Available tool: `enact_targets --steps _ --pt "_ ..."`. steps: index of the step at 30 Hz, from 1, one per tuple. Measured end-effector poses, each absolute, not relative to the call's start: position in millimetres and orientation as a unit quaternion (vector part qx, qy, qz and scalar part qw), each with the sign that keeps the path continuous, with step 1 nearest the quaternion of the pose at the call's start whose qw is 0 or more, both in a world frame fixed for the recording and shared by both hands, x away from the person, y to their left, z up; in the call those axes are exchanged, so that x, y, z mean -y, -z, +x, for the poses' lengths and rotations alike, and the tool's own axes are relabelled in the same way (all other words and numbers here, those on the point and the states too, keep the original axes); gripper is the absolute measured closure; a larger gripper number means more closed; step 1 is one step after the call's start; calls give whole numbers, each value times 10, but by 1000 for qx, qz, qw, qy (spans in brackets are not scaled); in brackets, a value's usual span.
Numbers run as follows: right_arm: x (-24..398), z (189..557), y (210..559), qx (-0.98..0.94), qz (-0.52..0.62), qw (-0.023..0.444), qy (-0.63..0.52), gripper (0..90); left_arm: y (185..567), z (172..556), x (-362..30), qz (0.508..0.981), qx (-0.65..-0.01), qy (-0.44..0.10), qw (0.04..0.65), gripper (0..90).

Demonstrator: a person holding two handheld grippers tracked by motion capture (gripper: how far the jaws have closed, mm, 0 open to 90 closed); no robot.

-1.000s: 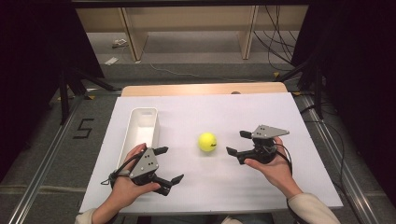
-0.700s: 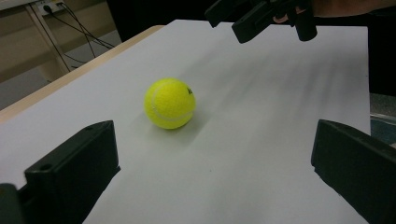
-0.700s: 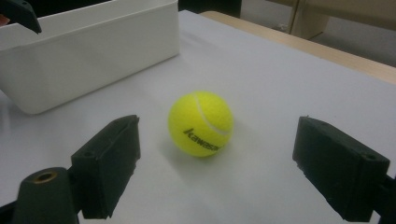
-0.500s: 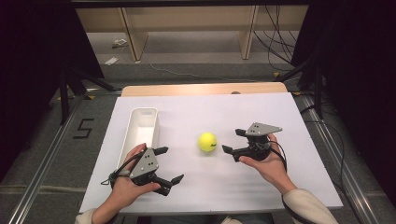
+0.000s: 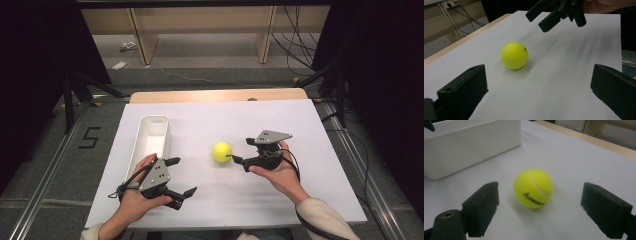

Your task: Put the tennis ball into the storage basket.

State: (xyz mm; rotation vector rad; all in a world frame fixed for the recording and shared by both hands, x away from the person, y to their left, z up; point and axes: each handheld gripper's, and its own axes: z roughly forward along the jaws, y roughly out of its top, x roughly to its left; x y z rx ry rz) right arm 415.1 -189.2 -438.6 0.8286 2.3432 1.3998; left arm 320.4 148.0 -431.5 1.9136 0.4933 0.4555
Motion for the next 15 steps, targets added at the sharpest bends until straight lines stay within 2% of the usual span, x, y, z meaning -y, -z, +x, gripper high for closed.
enact_targets --steps 15 --pt "1688 4272 4470 -827 284 137 -465 156 4314 3202 -1480 801 -206 -190 529 2"
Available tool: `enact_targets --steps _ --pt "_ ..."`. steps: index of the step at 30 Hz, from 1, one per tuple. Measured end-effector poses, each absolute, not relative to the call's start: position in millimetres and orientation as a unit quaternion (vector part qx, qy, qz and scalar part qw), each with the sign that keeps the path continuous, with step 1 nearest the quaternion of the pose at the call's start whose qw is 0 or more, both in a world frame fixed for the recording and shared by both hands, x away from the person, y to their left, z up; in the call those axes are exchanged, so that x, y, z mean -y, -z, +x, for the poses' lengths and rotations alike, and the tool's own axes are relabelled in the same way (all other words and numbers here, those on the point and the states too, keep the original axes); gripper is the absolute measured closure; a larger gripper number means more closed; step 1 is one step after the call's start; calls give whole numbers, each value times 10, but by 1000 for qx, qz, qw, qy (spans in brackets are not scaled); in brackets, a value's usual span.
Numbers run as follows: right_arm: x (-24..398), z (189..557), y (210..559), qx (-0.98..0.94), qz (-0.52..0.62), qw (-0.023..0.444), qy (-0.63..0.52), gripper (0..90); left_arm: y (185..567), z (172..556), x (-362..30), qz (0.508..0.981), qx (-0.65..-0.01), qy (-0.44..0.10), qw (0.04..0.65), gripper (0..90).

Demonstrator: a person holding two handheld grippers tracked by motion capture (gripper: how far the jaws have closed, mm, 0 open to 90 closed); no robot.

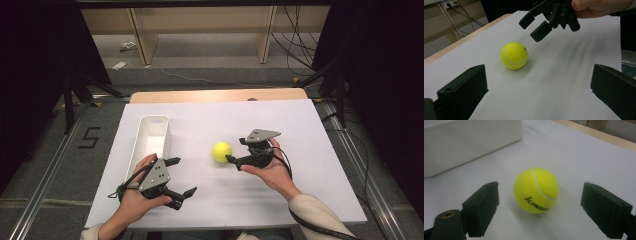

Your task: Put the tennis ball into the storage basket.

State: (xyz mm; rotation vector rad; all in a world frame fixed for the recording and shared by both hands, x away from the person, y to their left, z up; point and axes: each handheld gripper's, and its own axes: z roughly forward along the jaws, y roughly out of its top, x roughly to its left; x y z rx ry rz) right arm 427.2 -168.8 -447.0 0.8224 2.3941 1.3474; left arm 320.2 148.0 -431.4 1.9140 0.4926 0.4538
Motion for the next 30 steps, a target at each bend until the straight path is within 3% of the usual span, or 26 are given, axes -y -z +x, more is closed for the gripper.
enact_targets --steps 30 --pt "1424 4471 4651 -843 298 124 -430 157 4315 3202 -1490 800 -208 -188 530 3"
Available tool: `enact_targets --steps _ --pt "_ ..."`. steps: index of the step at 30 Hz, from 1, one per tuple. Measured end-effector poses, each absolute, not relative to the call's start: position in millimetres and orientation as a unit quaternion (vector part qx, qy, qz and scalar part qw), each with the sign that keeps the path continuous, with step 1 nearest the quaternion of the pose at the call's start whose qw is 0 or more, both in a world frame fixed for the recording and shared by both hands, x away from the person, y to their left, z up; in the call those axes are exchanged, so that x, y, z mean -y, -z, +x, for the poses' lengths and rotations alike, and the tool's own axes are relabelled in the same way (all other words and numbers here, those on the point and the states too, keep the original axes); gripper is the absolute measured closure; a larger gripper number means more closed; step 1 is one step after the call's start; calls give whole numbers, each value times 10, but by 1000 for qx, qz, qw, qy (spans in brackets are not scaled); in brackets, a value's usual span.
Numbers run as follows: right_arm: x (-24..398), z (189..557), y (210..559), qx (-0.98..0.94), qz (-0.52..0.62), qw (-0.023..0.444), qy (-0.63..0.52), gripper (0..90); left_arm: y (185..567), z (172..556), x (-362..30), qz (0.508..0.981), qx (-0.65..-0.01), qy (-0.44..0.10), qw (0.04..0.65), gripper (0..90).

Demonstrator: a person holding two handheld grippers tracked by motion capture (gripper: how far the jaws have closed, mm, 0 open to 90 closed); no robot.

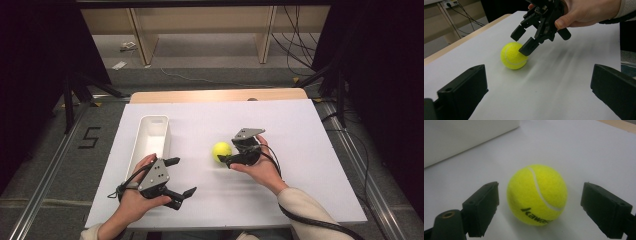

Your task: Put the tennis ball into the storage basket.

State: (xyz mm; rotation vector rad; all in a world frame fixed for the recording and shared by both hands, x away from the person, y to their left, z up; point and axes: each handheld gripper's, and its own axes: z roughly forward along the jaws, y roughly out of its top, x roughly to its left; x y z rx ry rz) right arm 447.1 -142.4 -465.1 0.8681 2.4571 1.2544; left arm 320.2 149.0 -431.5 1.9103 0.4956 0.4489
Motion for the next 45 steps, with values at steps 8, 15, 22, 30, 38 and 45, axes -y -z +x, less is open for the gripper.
enact_targets --steps 8,15,22,30,38,45 --pt "1361 4532 4705 -845 300 123 -424 157 4315 3203 -1493 800 -207 -188 530 3" --pt "1302 4576 4754 -847 305 116 -419 157 4315 3203 -1495 801 -207 -188 530 3" --pt "1250 4601 4789 -849 306 112 -416 157 4313 3202 -1499 800 -207 -187 531 3" --pt "1212 4630 4842 -851 309 106 -411 157 4312 3200 -1500 801 -207 -188 530 3" --pt "1176 4655 4890 -853 314 99 -404 157 4307 3199 -1503 800 -206 -188 531 3" --pt "1159 4661 4904 -856 308 97 -404 158 4306 3197 -1503 800 -206 -187 531 3"
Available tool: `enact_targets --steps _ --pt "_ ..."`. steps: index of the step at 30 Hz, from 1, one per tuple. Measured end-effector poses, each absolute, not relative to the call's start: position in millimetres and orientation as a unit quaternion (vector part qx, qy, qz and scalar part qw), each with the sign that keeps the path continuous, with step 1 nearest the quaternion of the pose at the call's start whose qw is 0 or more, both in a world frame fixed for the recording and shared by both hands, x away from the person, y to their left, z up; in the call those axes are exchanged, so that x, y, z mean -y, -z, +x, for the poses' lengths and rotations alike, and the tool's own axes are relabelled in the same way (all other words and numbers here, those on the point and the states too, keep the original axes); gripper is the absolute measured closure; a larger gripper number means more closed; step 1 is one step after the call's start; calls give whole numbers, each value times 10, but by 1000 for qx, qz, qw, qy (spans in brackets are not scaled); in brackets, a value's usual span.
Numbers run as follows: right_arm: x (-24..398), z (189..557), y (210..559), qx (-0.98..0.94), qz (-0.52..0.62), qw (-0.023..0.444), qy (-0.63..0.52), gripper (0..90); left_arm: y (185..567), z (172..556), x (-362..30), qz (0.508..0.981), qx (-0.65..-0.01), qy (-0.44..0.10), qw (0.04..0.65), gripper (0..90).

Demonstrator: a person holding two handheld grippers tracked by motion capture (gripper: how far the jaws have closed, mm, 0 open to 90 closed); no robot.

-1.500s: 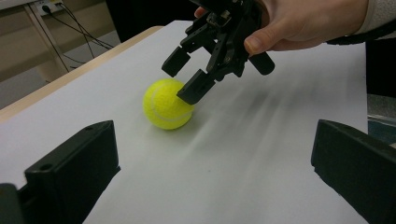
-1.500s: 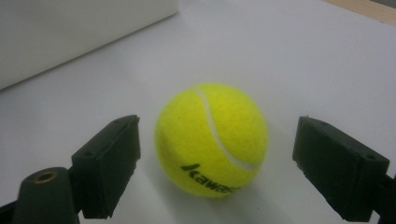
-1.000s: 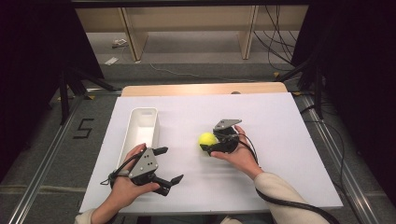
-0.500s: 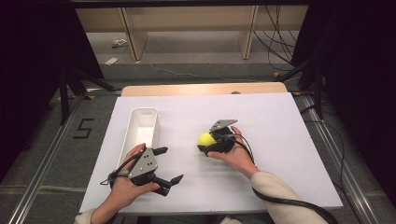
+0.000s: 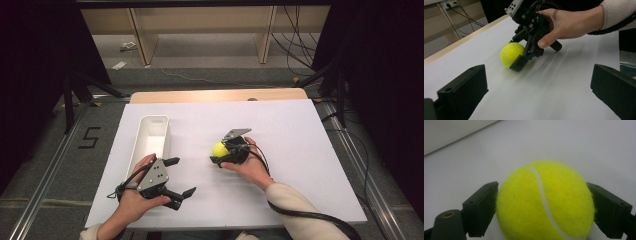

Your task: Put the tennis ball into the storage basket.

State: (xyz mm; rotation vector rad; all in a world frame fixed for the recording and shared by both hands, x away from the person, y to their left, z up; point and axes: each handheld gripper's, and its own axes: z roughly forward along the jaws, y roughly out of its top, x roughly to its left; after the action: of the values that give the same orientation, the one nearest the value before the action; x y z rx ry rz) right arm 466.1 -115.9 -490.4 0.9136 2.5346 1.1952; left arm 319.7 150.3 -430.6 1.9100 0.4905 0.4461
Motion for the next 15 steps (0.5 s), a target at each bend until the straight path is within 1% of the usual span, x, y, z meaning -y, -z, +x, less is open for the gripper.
enact_targets --steps 7,9,15 --pt "1153 4673 4916 -857 308 94 -402 175 4304 3195 -1504 801 -205 -188 531 3" --pt "1152 4677 4918 -857 309 92 -402 200 4304 3195 -1504 801 -206 -187 531 2" --pt "1147 4680 4929 -858 308 92 -400 223 4304 3192 -1503 801 -205 -187 530 2"
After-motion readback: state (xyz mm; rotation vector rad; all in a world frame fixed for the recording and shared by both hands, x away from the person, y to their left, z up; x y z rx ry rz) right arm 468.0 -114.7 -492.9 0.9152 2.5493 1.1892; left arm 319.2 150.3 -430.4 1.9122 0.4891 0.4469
